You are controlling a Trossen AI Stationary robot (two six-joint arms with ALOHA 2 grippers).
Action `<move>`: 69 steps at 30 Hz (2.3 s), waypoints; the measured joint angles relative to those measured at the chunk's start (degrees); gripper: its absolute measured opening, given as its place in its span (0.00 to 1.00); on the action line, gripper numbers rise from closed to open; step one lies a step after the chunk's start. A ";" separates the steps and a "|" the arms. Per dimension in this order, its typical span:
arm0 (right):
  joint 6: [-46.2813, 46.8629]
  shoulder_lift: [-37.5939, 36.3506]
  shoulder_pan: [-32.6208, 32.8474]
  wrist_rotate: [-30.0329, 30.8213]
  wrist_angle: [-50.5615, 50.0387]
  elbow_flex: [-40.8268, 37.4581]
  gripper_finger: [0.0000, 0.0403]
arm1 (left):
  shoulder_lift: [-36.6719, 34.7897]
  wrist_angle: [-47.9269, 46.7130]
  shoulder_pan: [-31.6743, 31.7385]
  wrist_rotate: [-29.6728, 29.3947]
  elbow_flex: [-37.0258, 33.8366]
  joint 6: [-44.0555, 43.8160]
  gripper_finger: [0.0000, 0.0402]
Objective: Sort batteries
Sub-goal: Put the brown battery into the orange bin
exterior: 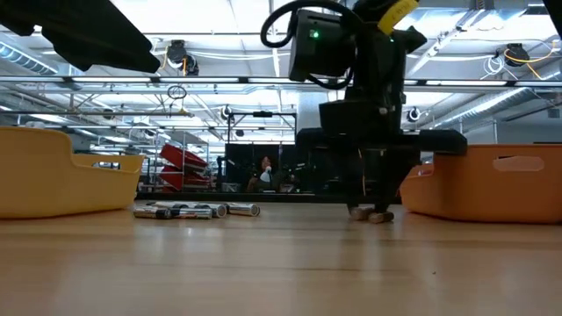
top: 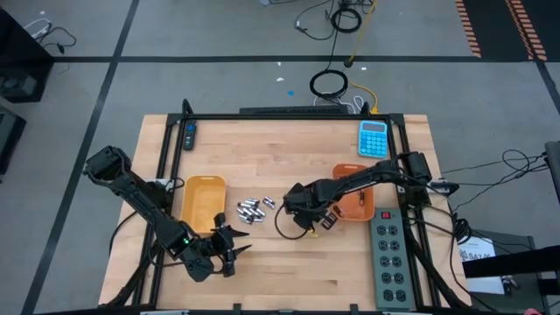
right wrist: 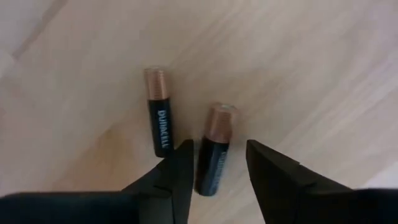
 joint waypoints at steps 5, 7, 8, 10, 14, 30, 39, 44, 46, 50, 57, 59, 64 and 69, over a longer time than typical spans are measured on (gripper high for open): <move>0.41 0.00 -0.22 0.12 0.64 -0.19 0.27 | 0.00 0.00 0.13 0.00 0.00 0.00 0.42; 2.17 0.02 -0.25 0.21 0.49 -0.22 0.20 | 0.00 0.00 0.13 0.00 0.00 0.00 0.42; 3.45 0.03 -0.29 0.22 0.50 -0.23 0.16 | 0.00 0.00 0.13 0.00 0.00 0.00 0.42; 5.79 0.04 -0.35 0.72 0.74 -0.22 0.08 | 0.00 0.00 0.13 0.00 0.00 0.00 0.42; 7.91 0.04 -0.39 1.34 0.87 -0.19 0.04 | 0.00 0.00 0.13 0.00 0.00 0.02 0.42; 12.81 -6.40 -2.34 4.88 -7.67 5.94 0.04 | 0.00 -0.84 0.13 0.00 0.00 0.09 0.42; 43.48 -18.52 -3.31 2.95 -31.78 7.22 0.04 | 0.02 -3.67 2.83 -0.04 0.00 1.36 0.42; 58.19 -22.78 -4.11 2.26 -41.36 1.57 0.06 | 0.02 -3.54 5.65 -0.07 0.00 4.43 0.42; 59.95 -24.31 -4.15 1.35 -40.45 -2.09 0.07 | 0.02 -3.46 6.48 -0.09 0.00 5.02 0.42; 61.27 -25.79 -4.45 1.15 -35.17 -9.82 0.08 | 0.02 -3.48 7.30 0.22 0.00 6.12 0.42; 61.55 -26.16 -4.42 -1.43 -25.65 -16.17 0.20 | 0.02 -3.43 7.61 1.49 0.00 8.33 0.42; 61.58 -26.16 -4.42 -1.93 -25.85 -16.03 0.25 | 0.02 -3.40 7.95 2.08 0.00 9.16 0.42; 61.53 -26.16 -4.39 -1.96 -26.23 -14.32 0.31 | 0.02 -3.41 9.31 4.12 0.00 9.40 0.42; 61.92 -26.16 -4.15 -1.87 -27.56 -8.63 0.32 | 0.02 -3.37 9.51 4.30 0.00 9.35 0.42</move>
